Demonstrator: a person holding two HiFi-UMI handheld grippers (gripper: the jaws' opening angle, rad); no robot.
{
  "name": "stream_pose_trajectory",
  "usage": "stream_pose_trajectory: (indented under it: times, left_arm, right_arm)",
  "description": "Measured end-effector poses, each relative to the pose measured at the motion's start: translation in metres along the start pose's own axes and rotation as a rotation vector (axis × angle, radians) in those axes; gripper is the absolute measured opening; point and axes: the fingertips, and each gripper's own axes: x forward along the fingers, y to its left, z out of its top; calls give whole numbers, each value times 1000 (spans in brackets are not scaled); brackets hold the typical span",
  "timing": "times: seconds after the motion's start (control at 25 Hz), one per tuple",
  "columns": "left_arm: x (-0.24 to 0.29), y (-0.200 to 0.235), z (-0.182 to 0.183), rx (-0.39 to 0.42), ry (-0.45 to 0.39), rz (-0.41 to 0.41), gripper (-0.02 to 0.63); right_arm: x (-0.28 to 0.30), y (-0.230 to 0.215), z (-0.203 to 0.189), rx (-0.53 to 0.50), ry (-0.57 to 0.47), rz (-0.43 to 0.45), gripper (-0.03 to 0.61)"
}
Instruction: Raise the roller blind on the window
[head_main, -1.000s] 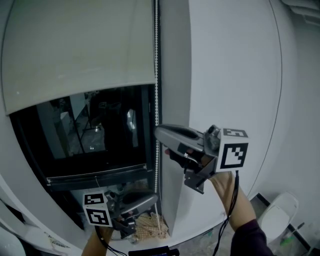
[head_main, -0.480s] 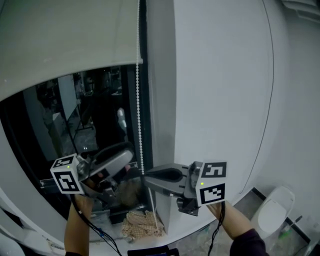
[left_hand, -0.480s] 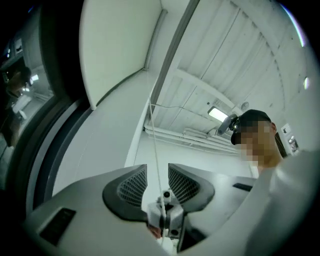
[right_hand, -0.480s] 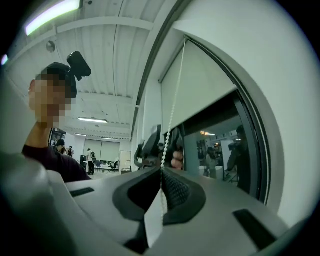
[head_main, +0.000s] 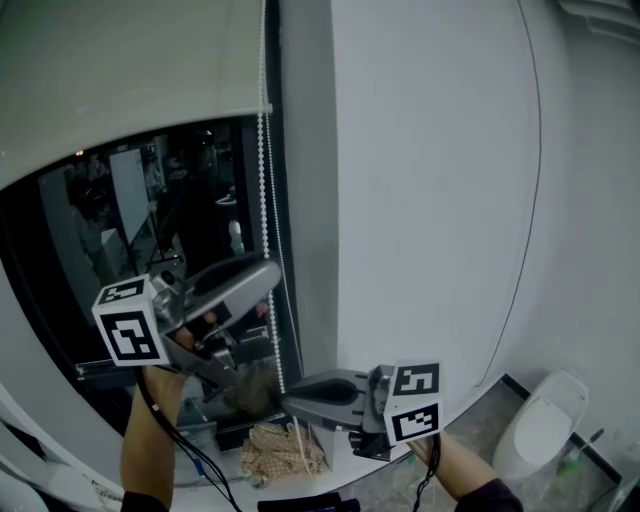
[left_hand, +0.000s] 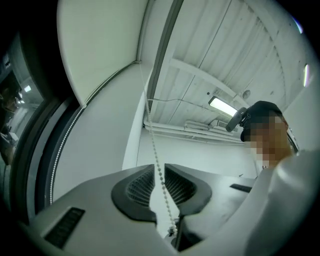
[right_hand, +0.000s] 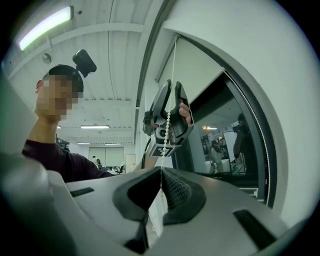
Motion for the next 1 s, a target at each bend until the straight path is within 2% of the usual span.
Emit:
stream_pose_trajectory:
  times: [0.04, 0.08, 0.24, 0.32, 0.44, 0.52, 0.64, 0.76, 1.0]
  left_arm:
    - [0, -1, 1, -3, -7, 5, 38]
    - [0, -1, 1, -10, -18, 8, 20]
    - [-2, -1, 6, -47, -81, 15, 12]
    - [-4, -1, -1, -33, -64, 33, 12]
    - [-5, -5, -22, -5, -11, 49, 12]
    - [-5, -8, -33, -15, -4, 39, 12]
    - [-10, -11, -52, -35, -1, 31, 12]
    - [-15, -17, -75, -60, 5, 29, 12]
    - [-24, -28, -118, -106, 35, 30, 12]
  right_arm:
    - [-3, -2, 0, 9, -9, -4, 17]
    - [-7, -5, 2, 13, -17, -12, 17]
    - [-32, -26, 20, -24, -43, -59, 18]
    - [-45, -37, 49, 4, -132, -75, 20]
    - [-53, -41, 112, 46, -275, -40, 28]
    - [-48, -35, 152, 39, -325, 4, 89]
    - [-32, -24, 193, 14, -360, 34, 94]
    - [-22, -19, 216, 2, -379, 45, 94]
    - [-10, -21, 226, 1, -372, 47, 94]
